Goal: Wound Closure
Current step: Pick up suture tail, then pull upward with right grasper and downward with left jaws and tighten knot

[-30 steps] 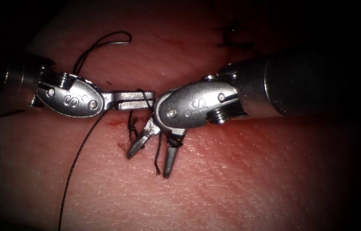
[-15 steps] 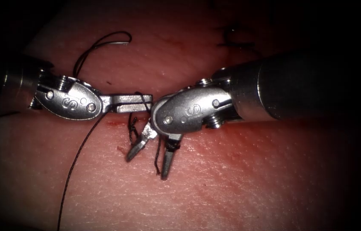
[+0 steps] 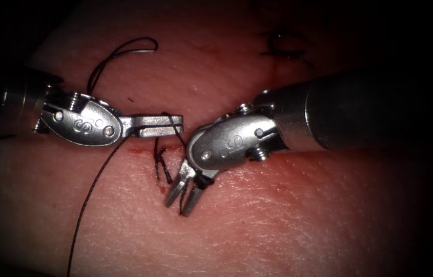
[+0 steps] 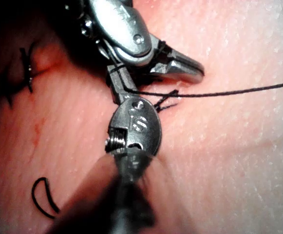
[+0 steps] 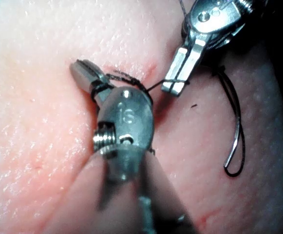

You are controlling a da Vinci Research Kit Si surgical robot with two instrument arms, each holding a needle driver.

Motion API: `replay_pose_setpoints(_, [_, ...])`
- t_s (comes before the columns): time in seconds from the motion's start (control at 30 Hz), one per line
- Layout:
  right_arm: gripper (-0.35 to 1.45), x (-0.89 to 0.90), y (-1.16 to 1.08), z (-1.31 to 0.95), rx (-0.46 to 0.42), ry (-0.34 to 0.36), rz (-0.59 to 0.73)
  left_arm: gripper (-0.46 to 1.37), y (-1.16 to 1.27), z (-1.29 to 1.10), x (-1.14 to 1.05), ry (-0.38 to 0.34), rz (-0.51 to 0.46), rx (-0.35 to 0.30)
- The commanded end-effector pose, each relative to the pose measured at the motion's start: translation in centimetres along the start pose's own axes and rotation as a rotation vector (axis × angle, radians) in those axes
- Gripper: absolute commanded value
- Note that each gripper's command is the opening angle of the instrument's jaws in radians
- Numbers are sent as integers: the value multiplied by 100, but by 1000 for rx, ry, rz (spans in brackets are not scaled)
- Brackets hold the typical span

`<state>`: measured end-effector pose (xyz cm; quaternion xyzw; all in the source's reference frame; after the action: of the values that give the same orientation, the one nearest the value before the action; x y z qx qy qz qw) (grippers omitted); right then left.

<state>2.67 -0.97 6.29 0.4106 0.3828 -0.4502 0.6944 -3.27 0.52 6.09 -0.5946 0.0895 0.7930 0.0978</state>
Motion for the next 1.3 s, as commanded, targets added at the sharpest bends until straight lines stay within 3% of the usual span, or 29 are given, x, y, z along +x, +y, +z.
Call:
replay_pose_setpoints(0.03, [-35,3,0,-3,20,-19,10,-35,0,1,0,1,0,-6])
replay_pose_setpoints(0.23, [-35,7,3,-10,53,-24,18,-35,3,0,-1,0,3,-5])
replay_pose_setpoints(0.77, [-35,12,2,-47,-126,218,102,-35,39,-20,-11,-44,9,-33])
replay_pose_setpoints(1.03, [-35,-2,7,-79,-225,285,143,-35,55,-28,-9,-57,10,-35])
replay_pose_setpoints(1.3, [-35,-19,11,-95,-265,301,179,-35,85,-30,-4,-69,6,-41])
